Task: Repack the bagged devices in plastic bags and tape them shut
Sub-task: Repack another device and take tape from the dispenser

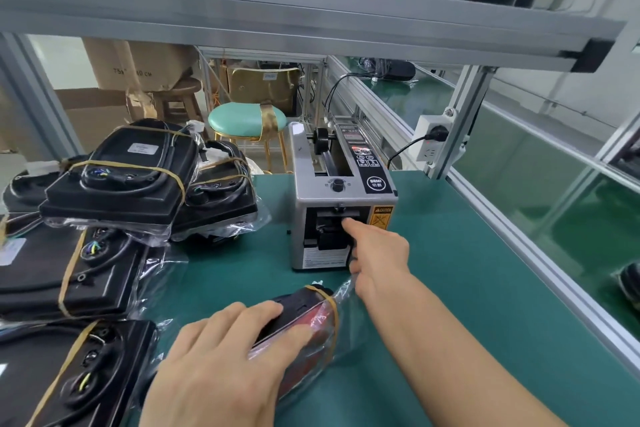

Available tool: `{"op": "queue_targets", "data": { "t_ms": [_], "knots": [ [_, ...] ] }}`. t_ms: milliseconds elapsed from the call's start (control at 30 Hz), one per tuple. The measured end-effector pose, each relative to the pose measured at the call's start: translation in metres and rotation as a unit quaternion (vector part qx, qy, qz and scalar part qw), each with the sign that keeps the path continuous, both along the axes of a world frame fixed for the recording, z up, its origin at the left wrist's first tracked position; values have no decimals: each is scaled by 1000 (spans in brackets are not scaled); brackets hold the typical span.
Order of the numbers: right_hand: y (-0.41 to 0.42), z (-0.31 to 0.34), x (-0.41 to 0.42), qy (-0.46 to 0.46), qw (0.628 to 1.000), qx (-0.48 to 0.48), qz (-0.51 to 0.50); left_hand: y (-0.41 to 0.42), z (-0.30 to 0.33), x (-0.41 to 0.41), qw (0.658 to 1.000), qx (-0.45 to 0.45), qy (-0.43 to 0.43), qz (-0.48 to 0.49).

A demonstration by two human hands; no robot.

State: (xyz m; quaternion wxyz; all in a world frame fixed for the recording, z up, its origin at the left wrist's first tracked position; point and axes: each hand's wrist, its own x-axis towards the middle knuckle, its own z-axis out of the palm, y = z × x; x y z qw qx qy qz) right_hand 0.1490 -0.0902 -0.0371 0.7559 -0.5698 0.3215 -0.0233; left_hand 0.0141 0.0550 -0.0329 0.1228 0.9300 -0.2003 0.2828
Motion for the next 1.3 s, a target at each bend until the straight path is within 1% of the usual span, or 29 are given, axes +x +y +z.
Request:
{"op": "queue_targets", "data": {
  "t_ms": [100,167,300,333,367,400,467,500,567,767,1000,1067,1133,1167,1233,1300],
  "knots": [
    [5,2,4,19,999,27,-34,-1,0,0,1000,12,0,21],
    [5,0,6,17,998,52,-26,-2,-1,-2,1000,2,14,14],
    [-14,5,-6,-22,988,134,68,-2,3,-2,999,-18,29,1],
    [-23,9,-13,-33,985,140,95,-2,3,-2,999,-22,28,-1],
    [-31,14,-22,-46,982,128,128,-2,3,-3,999,-23,31,-2],
    [-37,20,-34,-59,980,93,168,-2,3,-3,999,-29,37,-3],
    [-41,30,-63,-77,964,-8,253,-2,1,-1,998,-40,40,3],
    [-38,34,-77,-81,953,-38,288,-2,1,-1,998,-45,41,6],
    [-30,33,-95,-88,941,-55,323,-3,1,-2,998,-49,49,8],
    [-15,13,-99,-107,947,-41,299,-8,5,-7,998,-49,50,-1],
    [-6,11,-99,-86,958,-17,273,-4,1,-6,992,-98,75,9],
    [-5,11,-100,-83,958,-16,274,-1,-3,-4,988,-128,84,15],
    [-4,12,-101,-78,958,-19,276,0,-6,-1,979,-161,125,20],
    [-3,12,-101,-76,958,-19,277,-1,-6,0,977,-158,141,27],
    [-2,12,-102,-74,959,-20,274,-2,-9,9,975,-88,195,64],
    [-2,12,-103,-71,960,-21,269,-6,-6,20,967,-88,231,60]
  ]
}}
